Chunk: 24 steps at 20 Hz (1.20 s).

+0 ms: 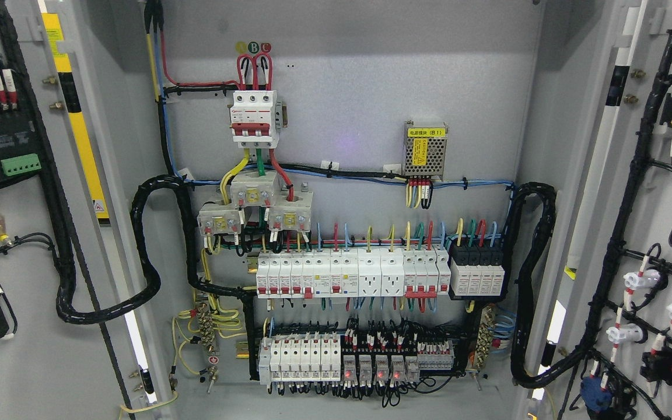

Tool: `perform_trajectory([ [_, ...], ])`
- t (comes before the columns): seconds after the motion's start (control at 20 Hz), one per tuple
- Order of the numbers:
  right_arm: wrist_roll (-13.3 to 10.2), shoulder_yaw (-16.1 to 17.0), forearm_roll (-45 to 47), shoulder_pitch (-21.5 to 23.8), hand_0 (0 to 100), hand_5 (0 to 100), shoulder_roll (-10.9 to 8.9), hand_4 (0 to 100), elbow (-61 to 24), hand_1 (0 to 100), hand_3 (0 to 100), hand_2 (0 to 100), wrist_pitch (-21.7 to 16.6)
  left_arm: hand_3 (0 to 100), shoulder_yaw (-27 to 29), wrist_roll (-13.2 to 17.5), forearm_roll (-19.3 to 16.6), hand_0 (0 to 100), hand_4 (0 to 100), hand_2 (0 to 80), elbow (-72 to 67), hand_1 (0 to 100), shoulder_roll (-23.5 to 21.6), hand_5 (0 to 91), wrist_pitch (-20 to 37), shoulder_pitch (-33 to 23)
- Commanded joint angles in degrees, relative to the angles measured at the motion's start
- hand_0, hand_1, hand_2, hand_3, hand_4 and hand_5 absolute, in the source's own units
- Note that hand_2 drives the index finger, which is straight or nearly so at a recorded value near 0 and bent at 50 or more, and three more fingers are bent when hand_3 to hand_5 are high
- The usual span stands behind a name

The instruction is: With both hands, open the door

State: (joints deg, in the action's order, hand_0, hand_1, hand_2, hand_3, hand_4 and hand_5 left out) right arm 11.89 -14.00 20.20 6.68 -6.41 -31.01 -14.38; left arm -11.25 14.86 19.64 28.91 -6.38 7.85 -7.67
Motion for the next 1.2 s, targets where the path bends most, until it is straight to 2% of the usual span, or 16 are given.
perform_trajectory([
  [0.0, -5.44, 0.82, -2.69, -2.02, 0, 0, 2.55, 0, 19.32, 50, 0, 4, 7.16, 0, -2.81, 0.00, -6.37, 12, 0, 0.0, -23.28, 56, 1.72, 0.0, -0.20, 2.92],
  [0.05, -8.69, 0.99, -4.88, -2.11, 0, 0, 2.55, 0, 19.93, 50, 0, 4, 8.13, 0, -2.81, -1.23, -6.37, 12, 0, 0.0, -23.29, 56, 1.72, 0.0, -0.12, 2.92],
  [0.1, -9.94, 0.99, -6.82, -2.20, 0, 0, 2.55, 0, 20.28, 50, 0, 4, 8.31, 0, -2.81, -3.07, -6.28, 12, 0, 0.0, -23.29, 56, 1.63, 0.0, -0.12, 3.01],
  [0.2, -10.04, 0.99, -10.87, -2.29, 0, 0, 2.55, 0, 20.81, 50, 0, 4, 9.97, 0, -2.81, -5.27, -6.45, 12, 0, 0.0, -23.20, 56, 1.63, 0.0, -0.12, 3.01],
  [0.3, -10.22, 1.00, -11.76, -2.55, 0, 0, 2.55, 0, 20.73, 50, 0, 4, 14.18, 0, -2.90, -5.19, -6.46, 12, 0, 0.0, -23.20, 56, 1.89, 0.0, -0.12, 3.45],
  [0.5, -10.57, 1.08, -11.85, -3.43, 0, 0, 2.55, 0, 21.25, 50, 0, 4, 16.57, 0, -2.90, -5.54, -6.46, 12, 0, 0.0, -23.20, 56, 1.98, 0.0, -0.20, 3.63],
  [0.6, -10.48, 1.26, -11.68, -3.43, 0, 0, 2.55, 0, 22.04, 50, 0, 4, 16.84, 0, -2.90, -5.54, -6.46, 12, 0, 0.0, -23.29, 56, 1.81, 0.0, -0.20, 3.63],
  [0.7, -10.31, 2.83, -11.23, -3.43, 0, 0, 2.81, 0, 23.62, 50, 0, 4, 16.84, 0, -2.81, -5.54, -6.46, 12, 0, 0.0, -23.29, 56, 1.81, 0.0, -0.20, 3.28],
  [0.8, -10.40, 4.15, -11.41, -3.43, 0, 0, 4.30, 0, 24.15, 50, 0, 4, 17.01, 0, -2.81, -5.54, -6.46, 12, 0, 0.0, -23.29, 56, 1.81, 0.0, -0.29, 3.19],
  [0.95, -10.40, 5.47, -11.41, -3.43, 0, 0, 4.39, 0, 24.24, 50, 0, 4, 17.11, 0, -2.72, -5.54, -6.45, 12, 0, 0.0, -23.29, 56, 1.63, 0.0, -0.29, 3.19],
  [1.15, -10.40, 5.56, -11.41, -3.43, 0, 0, 4.48, 0, 24.15, 50, 0, 4, 16.84, 0, -2.63, -5.54, -6.37, 12, 0, 0.0, -23.29, 56, 1.46, 0.0, -0.29, 3.28],
])
